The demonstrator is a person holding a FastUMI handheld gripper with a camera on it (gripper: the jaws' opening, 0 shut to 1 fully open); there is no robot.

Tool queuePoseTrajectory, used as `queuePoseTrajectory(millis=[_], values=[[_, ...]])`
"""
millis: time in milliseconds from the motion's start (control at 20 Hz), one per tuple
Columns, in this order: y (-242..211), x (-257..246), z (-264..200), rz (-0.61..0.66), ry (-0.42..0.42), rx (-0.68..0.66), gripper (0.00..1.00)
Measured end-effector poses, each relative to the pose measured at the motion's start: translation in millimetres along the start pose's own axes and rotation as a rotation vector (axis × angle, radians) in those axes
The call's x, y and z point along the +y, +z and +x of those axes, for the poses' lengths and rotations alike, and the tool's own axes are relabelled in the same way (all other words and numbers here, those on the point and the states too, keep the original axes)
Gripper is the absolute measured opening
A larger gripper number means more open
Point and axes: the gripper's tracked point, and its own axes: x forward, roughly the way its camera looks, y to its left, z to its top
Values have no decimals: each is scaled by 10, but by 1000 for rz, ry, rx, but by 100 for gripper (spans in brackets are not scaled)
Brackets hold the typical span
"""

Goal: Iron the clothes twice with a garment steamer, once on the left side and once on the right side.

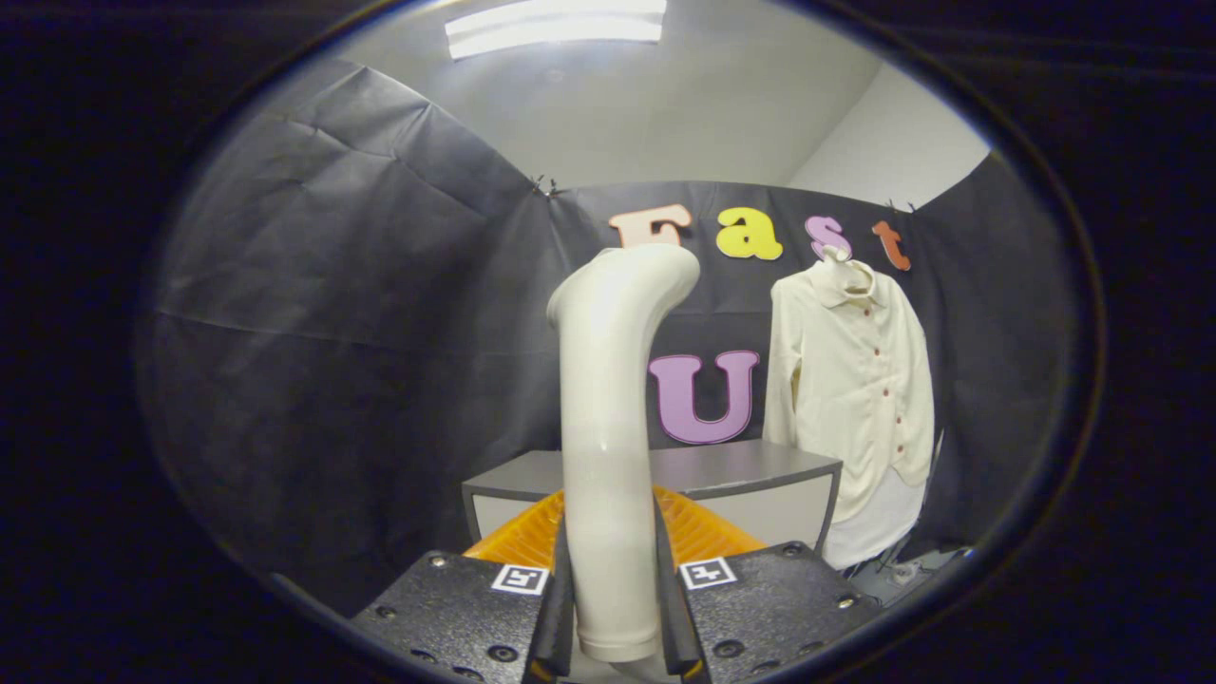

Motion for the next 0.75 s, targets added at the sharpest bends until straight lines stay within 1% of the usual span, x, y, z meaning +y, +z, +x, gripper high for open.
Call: queuePoseTrajectory(millis=[250, 600, 750], values=[[-30, 80, 62, -8, 10, 20, 36], [54, 182, 57, -66, 11, -5, 36], [17, 166, 48, -71, 8, 4, 36]])
